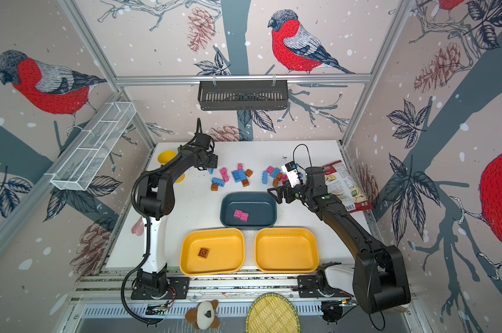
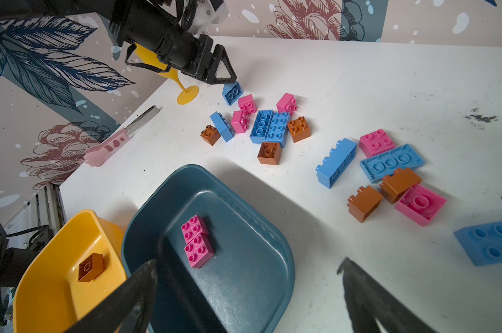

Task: Sort the legos into containers by color
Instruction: 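Grasp the light-blue sloped brick with the left gripper and lift it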

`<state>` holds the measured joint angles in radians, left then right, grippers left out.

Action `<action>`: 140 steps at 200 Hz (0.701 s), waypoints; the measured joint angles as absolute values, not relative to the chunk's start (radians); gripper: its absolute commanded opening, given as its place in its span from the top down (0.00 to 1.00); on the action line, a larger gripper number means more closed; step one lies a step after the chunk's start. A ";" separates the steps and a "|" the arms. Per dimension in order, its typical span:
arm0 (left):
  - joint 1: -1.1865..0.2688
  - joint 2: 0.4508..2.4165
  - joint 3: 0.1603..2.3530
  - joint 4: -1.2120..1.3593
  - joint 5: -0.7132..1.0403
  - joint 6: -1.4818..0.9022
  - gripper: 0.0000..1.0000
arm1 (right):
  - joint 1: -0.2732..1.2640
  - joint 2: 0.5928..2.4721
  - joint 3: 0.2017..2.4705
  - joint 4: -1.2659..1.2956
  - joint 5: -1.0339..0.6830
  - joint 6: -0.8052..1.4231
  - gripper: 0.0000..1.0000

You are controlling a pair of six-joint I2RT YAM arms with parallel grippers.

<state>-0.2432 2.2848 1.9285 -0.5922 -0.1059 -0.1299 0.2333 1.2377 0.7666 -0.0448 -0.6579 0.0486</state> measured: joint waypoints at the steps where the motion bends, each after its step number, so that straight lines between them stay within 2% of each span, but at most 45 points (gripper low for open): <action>1: -0.243 2.286 1.930 -0.592 -0.106 -0.128 0.26 | 0.233 1.238 0.767 -0.045 -0.658 0.049 0.01; 73: -0.224 2.407 2.039 -0.641 -0.130 0.000 0.29 | 0.233 1.247 0.767 -0.044 -0.658 0.049 0.01; 93: -0.216 2.421 2.043 -0.638 -0.118 0.009 0.33 | 0.234 1.269 0.770 -0.036 -0.657 0.049 0.01; 113: -0.212 2.439 2.054 -0.629 -0.099 0.021 0.44 | 0.235 1.276 0.770 -0.036 -0.657 0.049 0.00; 140: -0.207 2.452 2.064 -0.607 -0.074 0.031 0.46 | 0.236 1.276 0.770 -0.036 -0.657 0.050 0.00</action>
